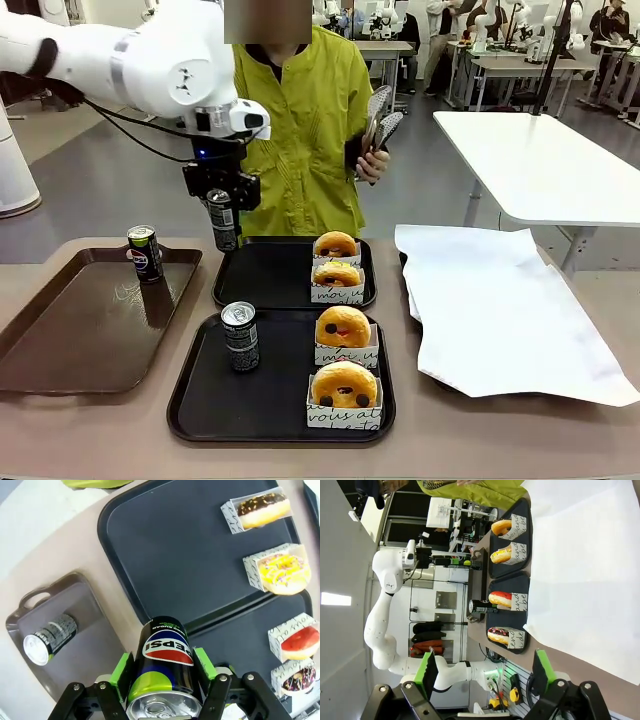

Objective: Set up donuts and drinks on trays.
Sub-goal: Pick up one Pepsi coke from the Handle tray and place it on the Flat Tray without a Pepsi coke.

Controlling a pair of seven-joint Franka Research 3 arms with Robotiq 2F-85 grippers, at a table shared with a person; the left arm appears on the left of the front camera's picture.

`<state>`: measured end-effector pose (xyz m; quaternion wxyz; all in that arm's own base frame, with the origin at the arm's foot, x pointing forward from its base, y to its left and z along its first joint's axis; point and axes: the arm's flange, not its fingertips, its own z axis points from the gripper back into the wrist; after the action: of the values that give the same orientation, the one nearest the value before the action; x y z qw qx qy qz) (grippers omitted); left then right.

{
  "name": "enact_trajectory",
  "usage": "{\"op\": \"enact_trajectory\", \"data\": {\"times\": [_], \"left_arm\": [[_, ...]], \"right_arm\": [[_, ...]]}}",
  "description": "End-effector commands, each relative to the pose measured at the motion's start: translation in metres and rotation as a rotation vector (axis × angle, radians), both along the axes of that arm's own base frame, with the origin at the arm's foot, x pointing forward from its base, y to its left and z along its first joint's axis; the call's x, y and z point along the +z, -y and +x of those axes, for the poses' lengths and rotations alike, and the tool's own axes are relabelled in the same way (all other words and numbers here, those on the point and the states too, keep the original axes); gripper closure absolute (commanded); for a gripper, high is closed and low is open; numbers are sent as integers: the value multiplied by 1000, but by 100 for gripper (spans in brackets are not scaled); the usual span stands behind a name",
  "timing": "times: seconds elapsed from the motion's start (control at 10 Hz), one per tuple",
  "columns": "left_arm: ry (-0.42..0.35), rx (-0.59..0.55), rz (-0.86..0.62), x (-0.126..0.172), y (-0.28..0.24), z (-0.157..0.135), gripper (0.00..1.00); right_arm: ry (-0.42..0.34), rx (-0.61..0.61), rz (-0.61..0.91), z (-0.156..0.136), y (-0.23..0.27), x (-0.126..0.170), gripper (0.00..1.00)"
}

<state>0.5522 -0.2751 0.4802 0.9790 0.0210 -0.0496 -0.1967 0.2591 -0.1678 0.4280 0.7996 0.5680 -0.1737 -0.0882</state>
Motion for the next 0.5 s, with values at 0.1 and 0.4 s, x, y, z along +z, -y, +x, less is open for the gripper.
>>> {"op": "enact_trajectory", "data": {"times": [0.1,0.4], "left_arm": [[19,49,24,-11,14,24,39],[-15,30,9,-23,11,20,39]], "right_arm": [[20,3,11,1,0,0,0],[20,3,11,1,0,0,0]]}}
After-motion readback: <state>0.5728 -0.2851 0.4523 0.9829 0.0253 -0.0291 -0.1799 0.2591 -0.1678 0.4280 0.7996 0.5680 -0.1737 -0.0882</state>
